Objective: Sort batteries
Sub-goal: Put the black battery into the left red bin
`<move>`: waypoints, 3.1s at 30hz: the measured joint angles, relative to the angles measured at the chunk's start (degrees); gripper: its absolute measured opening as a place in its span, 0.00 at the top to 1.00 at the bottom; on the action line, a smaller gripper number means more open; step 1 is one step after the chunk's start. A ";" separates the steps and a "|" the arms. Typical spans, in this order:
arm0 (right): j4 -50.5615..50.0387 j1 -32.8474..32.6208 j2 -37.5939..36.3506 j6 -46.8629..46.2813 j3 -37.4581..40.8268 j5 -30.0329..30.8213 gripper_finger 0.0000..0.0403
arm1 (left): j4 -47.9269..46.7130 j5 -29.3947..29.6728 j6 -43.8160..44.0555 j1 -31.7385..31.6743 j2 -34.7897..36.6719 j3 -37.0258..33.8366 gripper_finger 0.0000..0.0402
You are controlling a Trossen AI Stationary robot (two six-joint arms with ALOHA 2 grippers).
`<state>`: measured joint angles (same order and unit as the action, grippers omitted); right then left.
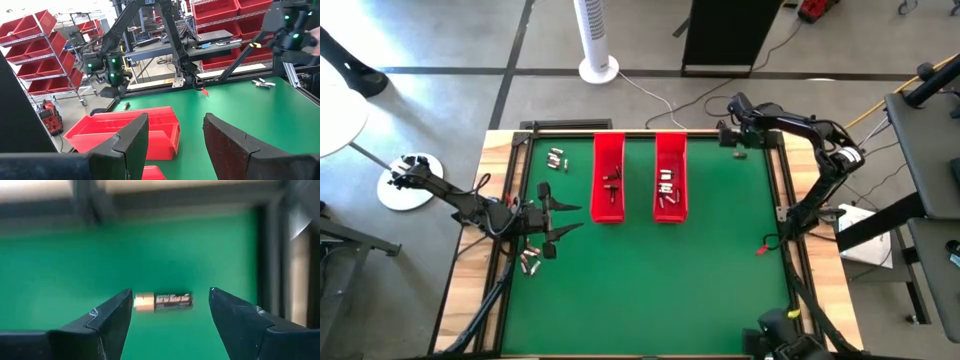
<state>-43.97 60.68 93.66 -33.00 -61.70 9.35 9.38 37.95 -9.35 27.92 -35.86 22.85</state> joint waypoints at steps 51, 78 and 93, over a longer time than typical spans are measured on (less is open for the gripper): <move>-9.57 -19.68 -3.34 30.98 15.18 -5.69 0.90 | 0.92 -0.02 0.83 0.00 0.00 0.00 0.58; -1.78 -63.36 -11.12 -6.49 18.52 -15.16 0.97 | 1.02 -16.11 2.86 0.26 -9.65 8.43 0.58; 7.47 -85.98 -11.03 -30.12 18.58 1.34 0.97 | 4.76 -13.92 -2.91 5.24 -27.54 18.95 0.58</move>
<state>-36.51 -25.31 82.63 -63.12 -43.11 10.70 14.14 24.03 -12.26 33.16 -63.39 41.80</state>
